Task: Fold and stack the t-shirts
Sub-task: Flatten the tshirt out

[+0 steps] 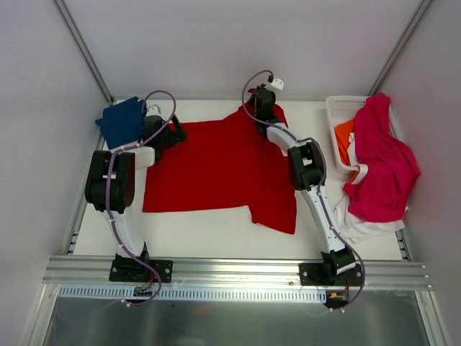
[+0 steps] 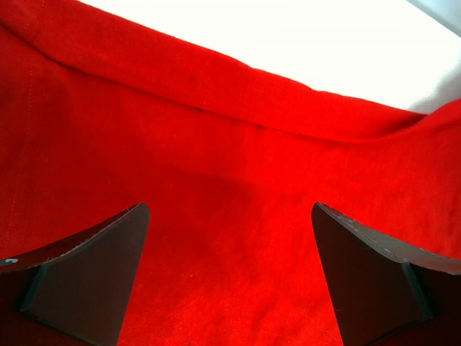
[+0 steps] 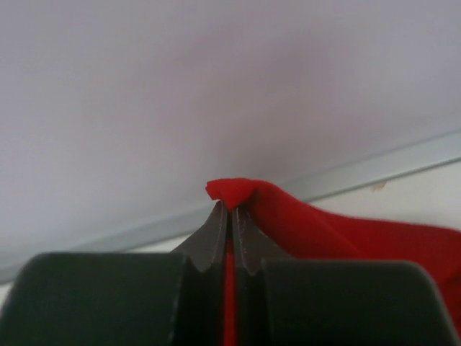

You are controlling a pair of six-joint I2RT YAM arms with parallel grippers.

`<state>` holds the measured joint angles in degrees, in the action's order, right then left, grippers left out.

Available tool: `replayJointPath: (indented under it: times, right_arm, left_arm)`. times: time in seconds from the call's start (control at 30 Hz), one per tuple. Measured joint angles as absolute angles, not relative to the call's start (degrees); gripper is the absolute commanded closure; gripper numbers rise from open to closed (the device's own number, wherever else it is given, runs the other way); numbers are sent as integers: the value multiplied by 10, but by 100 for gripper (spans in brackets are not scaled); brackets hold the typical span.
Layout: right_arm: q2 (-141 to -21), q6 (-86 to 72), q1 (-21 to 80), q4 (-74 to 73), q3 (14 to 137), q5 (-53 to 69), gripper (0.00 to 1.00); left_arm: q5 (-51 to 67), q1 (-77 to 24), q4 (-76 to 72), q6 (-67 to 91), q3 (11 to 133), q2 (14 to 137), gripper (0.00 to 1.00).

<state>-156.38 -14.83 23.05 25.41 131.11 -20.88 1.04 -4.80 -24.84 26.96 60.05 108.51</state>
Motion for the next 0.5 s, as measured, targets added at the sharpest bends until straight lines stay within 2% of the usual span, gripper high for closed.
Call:
replayJointPath:
  times: [0.03, 0.07, 0.13, 0.17, 0.2, 0.23, 0.5]
  right_arm:
    - [-1565, -145, 230, 270, 1313, -225, 100]
    - [-1567, -143, 230, 283, 1318, -239, 95]
    - [-1582, -138, 229, 318, 1339, -264, 72]
    - [-1590, -134, 228, 335, 1346, -273, 34]
    - [-1595, -135, 228, 349, 1350, -282, 3]
    - [-1601, -128, 227, 361, 1351, -290, 1]
    - [-1618, -90, 221, 412, 1332, -334, 1]
  left_arm:
    - [11, -48, -249, 270, 601, 1085, 3]
    - [12, -48, -250, 270, 601, 1084, 3]
    - [13, -48, -252, 270, 601, 1084, 3]
    - [14, -48, -253, 270, 600, 1083, 3]
    - [14, -48, -254, 270, 600, 1083, 3]
    - [15, -48, -255, 270, 600, 1083, 3]
    - [16, -48, -259, 269, 594, 1083, 3]
